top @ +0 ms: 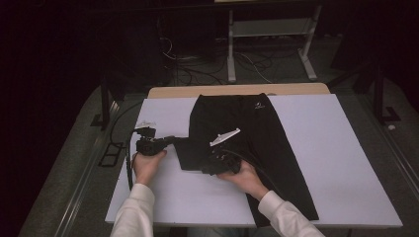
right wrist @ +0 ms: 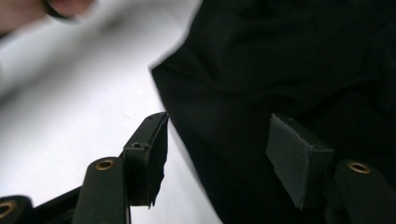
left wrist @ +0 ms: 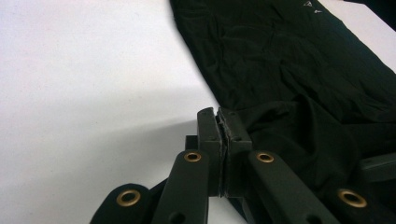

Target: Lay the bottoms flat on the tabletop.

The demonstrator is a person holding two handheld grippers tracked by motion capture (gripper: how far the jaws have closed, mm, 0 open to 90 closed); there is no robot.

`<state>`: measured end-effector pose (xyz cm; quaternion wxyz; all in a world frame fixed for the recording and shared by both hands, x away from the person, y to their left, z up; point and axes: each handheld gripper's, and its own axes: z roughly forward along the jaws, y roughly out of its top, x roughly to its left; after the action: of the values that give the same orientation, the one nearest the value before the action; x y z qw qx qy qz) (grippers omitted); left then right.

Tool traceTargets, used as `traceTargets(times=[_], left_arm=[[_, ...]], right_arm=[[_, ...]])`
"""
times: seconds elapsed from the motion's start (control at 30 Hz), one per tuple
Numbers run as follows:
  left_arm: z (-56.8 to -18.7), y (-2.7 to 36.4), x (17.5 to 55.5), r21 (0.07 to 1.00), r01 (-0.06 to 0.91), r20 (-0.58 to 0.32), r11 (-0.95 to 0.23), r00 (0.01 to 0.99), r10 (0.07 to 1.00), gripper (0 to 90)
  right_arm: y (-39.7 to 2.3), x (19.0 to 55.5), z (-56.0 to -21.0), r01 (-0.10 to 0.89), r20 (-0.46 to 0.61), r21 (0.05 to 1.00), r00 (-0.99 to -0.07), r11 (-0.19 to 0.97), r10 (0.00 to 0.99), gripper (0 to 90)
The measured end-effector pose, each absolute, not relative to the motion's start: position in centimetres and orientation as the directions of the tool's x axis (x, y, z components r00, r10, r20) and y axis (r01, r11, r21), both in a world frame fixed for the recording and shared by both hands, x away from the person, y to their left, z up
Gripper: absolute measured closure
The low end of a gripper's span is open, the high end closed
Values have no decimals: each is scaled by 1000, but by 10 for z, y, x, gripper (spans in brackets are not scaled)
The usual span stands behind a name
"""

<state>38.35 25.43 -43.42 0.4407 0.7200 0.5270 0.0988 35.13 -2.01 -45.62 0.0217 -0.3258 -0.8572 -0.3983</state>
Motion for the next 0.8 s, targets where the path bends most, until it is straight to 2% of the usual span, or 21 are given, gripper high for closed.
traceTargets(times=[0.07,0.1,0.13,0.23,0.27,0.4,0.6,0.7,0.8], left_arm=[[-434,254,383,739,671,-323,-55,425,845,879],[-434,254,383,739,671,-324,-54,425,845,879],[-434,253,383,739,672,-327,-53,426,844,879],[-431,251,382,740,670,-330,-55,434,838,879],[-430,250,381,743,666,-330,-58,440,835,879],[-424,245,375,743,664,-327,-82,468,821,879],[-410,240,360,748,657,-341,-97,505,793,879],[-404,236,353,742,662,-349,-103,513,784,879],[-403,231,344,733,668,-350,-130,534,769,879]], right_arm=[[-19,348,-457,559,262,685,-787,466,559,464],[-18,346,-457,549,230,690,-784,472,577,540],[-17,346,-457,542,209,693,-782,476,587,578],[-16,345,-457,522,149,697,-776,491,613,786],[-17,347,-457,532,165,693,-775,487,611,859],[-28,357,-458,609,322,652,-762,451,562,871],[-56,367,-440,698,568,608,-715,377,408,872],[-70,372,-430,733,649,569,-679,372,345,872],[-79,373,-423,731,671,542,-673,414,310,871]])
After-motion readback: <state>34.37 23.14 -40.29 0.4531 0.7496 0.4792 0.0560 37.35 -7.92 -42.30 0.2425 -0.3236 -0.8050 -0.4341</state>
